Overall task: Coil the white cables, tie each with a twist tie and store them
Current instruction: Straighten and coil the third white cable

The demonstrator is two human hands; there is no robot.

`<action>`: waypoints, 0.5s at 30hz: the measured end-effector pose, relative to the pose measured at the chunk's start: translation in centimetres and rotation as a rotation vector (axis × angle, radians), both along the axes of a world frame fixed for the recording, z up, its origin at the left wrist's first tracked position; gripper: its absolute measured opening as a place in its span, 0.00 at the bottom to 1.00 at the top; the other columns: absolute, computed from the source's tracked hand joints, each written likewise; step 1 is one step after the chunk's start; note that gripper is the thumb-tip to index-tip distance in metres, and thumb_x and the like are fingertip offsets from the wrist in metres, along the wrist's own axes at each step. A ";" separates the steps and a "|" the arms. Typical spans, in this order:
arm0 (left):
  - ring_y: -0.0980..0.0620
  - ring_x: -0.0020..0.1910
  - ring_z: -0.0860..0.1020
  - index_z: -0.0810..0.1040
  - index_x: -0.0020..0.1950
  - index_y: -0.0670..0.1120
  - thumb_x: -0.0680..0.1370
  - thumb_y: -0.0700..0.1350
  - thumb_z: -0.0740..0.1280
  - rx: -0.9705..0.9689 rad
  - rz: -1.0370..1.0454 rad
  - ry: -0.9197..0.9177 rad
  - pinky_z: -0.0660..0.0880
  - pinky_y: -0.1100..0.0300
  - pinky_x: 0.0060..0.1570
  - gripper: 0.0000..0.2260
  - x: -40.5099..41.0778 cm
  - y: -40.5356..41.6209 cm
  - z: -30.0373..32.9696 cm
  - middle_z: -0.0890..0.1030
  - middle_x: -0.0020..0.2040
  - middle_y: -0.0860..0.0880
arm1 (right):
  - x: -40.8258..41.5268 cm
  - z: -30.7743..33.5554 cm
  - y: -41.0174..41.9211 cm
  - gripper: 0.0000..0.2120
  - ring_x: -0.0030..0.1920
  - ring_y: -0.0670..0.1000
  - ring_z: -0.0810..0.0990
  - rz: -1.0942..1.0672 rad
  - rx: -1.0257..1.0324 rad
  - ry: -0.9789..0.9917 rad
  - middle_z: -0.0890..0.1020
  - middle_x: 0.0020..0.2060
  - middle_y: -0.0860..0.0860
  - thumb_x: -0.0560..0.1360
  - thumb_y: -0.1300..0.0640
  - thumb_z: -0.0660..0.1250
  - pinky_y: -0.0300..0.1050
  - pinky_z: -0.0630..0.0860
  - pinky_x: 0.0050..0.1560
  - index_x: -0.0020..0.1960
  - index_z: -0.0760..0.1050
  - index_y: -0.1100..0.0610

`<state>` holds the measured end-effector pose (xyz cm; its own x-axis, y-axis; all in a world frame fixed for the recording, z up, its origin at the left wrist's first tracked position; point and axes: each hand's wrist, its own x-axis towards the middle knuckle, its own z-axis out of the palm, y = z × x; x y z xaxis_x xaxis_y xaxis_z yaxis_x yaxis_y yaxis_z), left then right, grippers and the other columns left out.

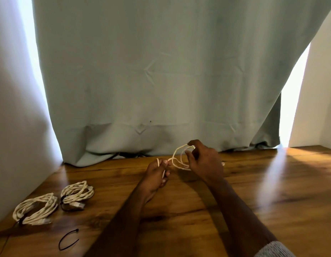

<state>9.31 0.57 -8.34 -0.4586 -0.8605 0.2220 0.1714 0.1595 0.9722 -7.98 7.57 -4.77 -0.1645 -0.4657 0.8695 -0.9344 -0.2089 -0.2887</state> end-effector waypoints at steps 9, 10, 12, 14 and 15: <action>0.58 0.20 0.59 0.74 0.47 0.44 0.85 0.46 0.56 0.255 -0.118 0.575 0.58 0.64 0.20 0.11 0.2 -0.3 2.5 0.64 0.26 0.53 | 0.0 -0.6 1.0 0.35 0.55 0.58 0.80 -0.370 0.520 -0.429 0.77 0.56 0.56 0.65 0.46 0.80 0.44 0.69 0.45 0.63 0.67 0.56; 0.58 0.20 0.60 0.74 0.46 0.44 0.85 0.46 0.56 0.255 -0.103 0.600 0.58 0.63 0.21 0.11 0.3 -0.6 2.5 0.64 0.26 0.53 | -0.5 -0.6 1.2 0.31 0.48 0.55 0.83 -0.325 0.660 -0.477 0.82 0.50 0.55 0.67 0.46 0.79 0.42 0.70 0.41 0.61 0.70 0.58; 0.58 0.19 0.60 0.74 0.46 0.45 0.85 0.46 0.56 0.264 -0.059 0.638 0.58 0.63 0.21 0.12 0.8 -1.3 2.4 0.64 0.26 0.53 | -1.5 -0.9 1.3 0.14 0.29 0.50 0.81 -0.157 0.842 -0.681 0.84 0.33 0.53 0.72 0.54 0.76 0.43 0.74 0.31 0.50 0.77 0.62; 0.58 0.19 0.60 0.73 0.45 0.46 0.85 0.46 0.55 0.296 0.000 0.649 0.57 0.64 0.22 0.12 1.6 -2.2 2.1 0.64 0.25 0.54 | -2.0 -1.3 1.0 0.06 0.25 0.54 0.78 0.145 0.680 -1.109 0.82 0.30 0.59 0.75 0.66 0.70 0.45 0.73 0.27 0.51 0.76 0.67; 0.58 0.19 0.60 0.72 0.44 0.47 0.85 0.47 0.55 0.309 0.028 0.647 0.57 0.64 0.22 0.12 1.9 -2.6 1.8 0.64 0.24 0.54 | -2.4 -1.4 0.8 0.05 0.27 0.55 0.79 0.290 0.529 -1.317 0.81 0.33 0.61 0.76 0.70 0.67 0.46 0.75 0.28 0.52 0.73 0.67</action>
<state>11.25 -2.01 -6.56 -0.2945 -0.9373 0.1862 0.7286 -0.0941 0.6784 -10.35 8.39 -6.15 -0.5396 -0.8338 -0.1166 0.1213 0.0601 -0.9908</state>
